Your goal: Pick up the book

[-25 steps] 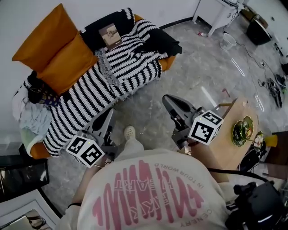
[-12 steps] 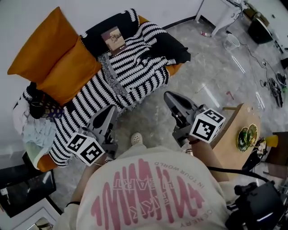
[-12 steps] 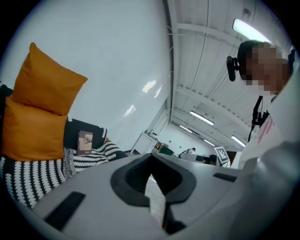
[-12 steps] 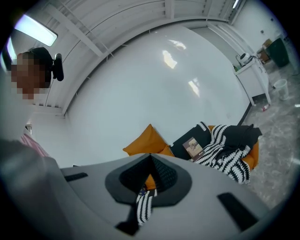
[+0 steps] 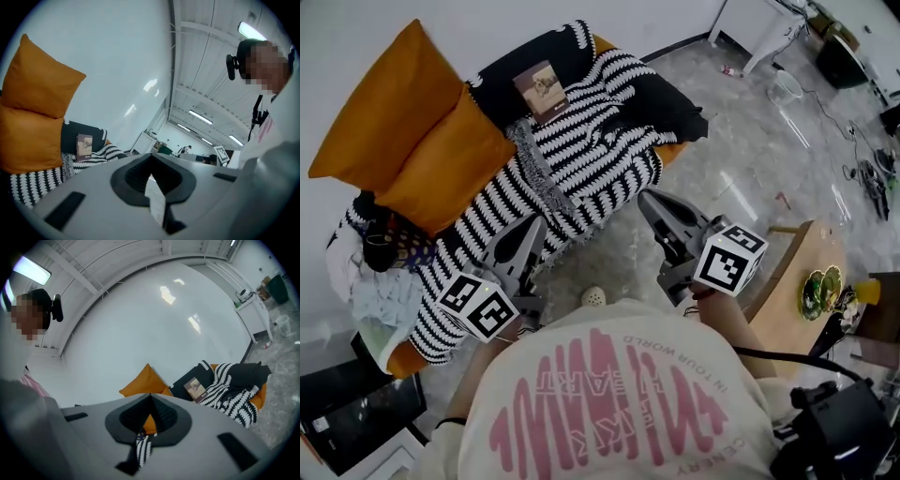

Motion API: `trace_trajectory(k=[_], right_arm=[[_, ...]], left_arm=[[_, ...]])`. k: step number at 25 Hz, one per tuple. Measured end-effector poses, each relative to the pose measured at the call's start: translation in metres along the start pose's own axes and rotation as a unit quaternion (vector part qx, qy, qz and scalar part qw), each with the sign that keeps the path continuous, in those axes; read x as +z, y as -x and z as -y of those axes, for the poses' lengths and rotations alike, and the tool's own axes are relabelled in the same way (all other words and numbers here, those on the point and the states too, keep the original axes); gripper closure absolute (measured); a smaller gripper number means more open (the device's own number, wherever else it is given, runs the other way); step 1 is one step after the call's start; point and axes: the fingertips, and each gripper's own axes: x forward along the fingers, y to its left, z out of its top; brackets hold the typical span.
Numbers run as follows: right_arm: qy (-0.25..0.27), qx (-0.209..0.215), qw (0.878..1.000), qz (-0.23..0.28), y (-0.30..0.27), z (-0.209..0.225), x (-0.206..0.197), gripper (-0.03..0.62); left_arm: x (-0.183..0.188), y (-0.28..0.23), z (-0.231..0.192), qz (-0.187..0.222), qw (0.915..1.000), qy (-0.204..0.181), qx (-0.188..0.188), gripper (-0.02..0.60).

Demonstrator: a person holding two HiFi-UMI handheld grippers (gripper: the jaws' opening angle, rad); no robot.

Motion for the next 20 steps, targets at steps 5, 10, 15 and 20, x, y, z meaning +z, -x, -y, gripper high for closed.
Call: trace_trajectory(k=[5, 10, 15, 20], right_arm=[[0.001, -0.007, 1.0, 0.005, -0.004, 0.004, 0.002, 0.588], [-0.007, -0.008, 1.0, 0.007, -0.012, 0.007, 0.001, 0.588], [0.0, -0.001, 1.0, 0.005, -0.021, 0.007, 0.002, 0.587], [0.01, 0.005, 1.0, -0.005, -0.033, 0.004, 0.003, 0.587]], left_arm=[[0.006, -0.004, -0.005, 0.006, 1.0, -0.004, -0.005, 0.575], [0.008, -0.007, -0.011, 0.002, 1.0, -0.004, -0.007, 0.575], [0.011, -0.004, -0.011, 0.008, 0.9999, -0.01, -0.008, 0.575], [0.016, -0.002, -0.017, 0.022, 0.9997, -0.013, -0.003, 0.575]])
